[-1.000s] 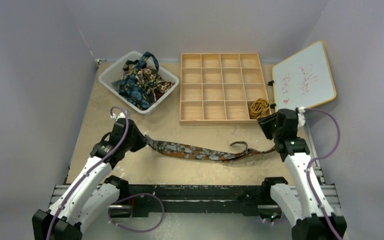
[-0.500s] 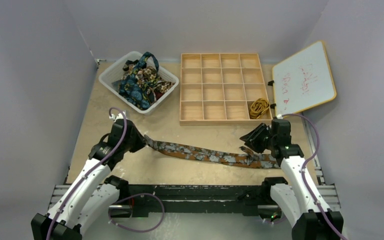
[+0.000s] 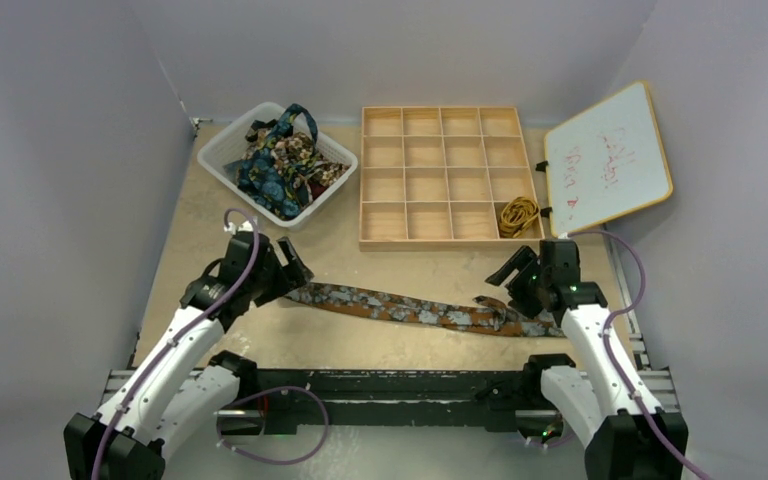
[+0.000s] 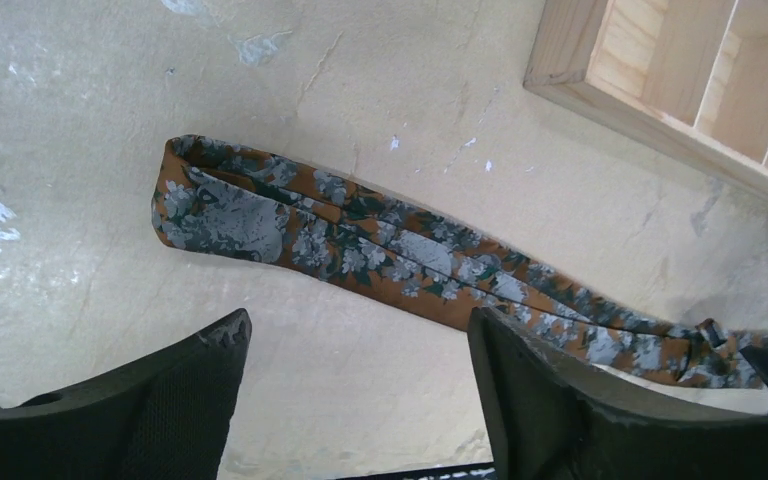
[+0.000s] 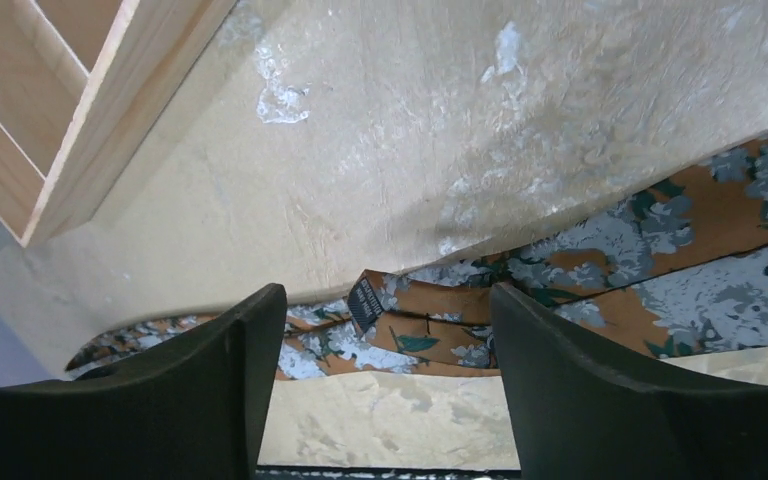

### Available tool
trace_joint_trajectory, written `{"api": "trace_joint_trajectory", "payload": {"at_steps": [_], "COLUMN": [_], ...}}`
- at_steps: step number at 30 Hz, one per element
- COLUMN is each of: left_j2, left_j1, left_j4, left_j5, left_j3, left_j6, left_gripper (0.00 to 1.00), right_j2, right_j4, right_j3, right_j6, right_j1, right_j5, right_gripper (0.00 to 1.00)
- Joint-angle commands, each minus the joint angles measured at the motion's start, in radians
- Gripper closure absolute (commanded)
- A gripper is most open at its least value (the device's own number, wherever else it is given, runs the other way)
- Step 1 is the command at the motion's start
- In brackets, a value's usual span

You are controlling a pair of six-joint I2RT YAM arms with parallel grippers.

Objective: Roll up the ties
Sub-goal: Flatten out the tie at the center of the board.

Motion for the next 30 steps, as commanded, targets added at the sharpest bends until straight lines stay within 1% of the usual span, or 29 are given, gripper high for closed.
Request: {"api": "trace_joint_trajectory", "payload": {"at_steps": [1,2,4,7,10,12,15,17,20,24,26,28,30], "left_j2": [0.012,0.016,0.028,0.052,0.064,0.068,0.074,0.079,0.082,0.081,0.084,0.091,0.091], "left_j1": [0.007,0.007,0.007,0.007,0.007,0.007,0.007,0.007,0.007,0.007,0.007,0.007,0.007], "left_j4": [-0.014,-0.015,-0.017,-0.015,-0.009,-0.007,0.002,0.005,0.012,0.028,0.037,0.04,0.033], "left_j5": [-0.005,-0.01,-0.007,0.016,0.03,0.058,0.075,0.077,0.086,0.093,0.099,0.106,0.106], "left_j3": [0.076,0.088,0.115,0.152,0.166,0.172,0.171,0.17,0.17,0.17,0.173,0.179,0.182], "left_j6": [0.017,0.028,0.053,0.099,0.135,0.144,0.155,0.162,0.175,0.186,0.191,0.195,0.198], "left_gripper": [0.17,0.15,0.13,0.11,0.1,0.09,0.09,0.09,0.09,0.09,0.09,0.09,0.09], "right_j2": [0.044,0.053,0.097,0.223,0.341,0.415,0.542,0.61,0.643,0.694,0.696,0.688,0.673], "right_j4": [-0.036,-0.026,-0.026,-0.066,-0.175,-0.231,-0.301,-0.389,-0.428,-0.48,-0.467,-0.46,-0.488], "right_j3": [0.09,0.1,0.136,0.2,0.295,0.35,0.377,0.402,0.425,0.422,0.399,0.38,0.39], "right_j6": [-0.065,-0.053,-0.013,0.033,0.115,0.153,0.185,0.287,0.326,0.392,0.393,0.404,0.451], "right_j1": [0.044,0.074,0.188,0.368,0.513,0.602,0.682,0.745,0.79,0.796,0.794,0.795,0.785], "right_j5": [0.096,0.108,0.187,0.314,0.486,0.556,0.623,0.707,0.742,0.795,0.764,0.761,0.792], "right_gripper": [0.22,0.22,0.2,0.19,0.18,0.18,0.18,0.18,0.18,0.2,0.2,0.24,0.27]}}
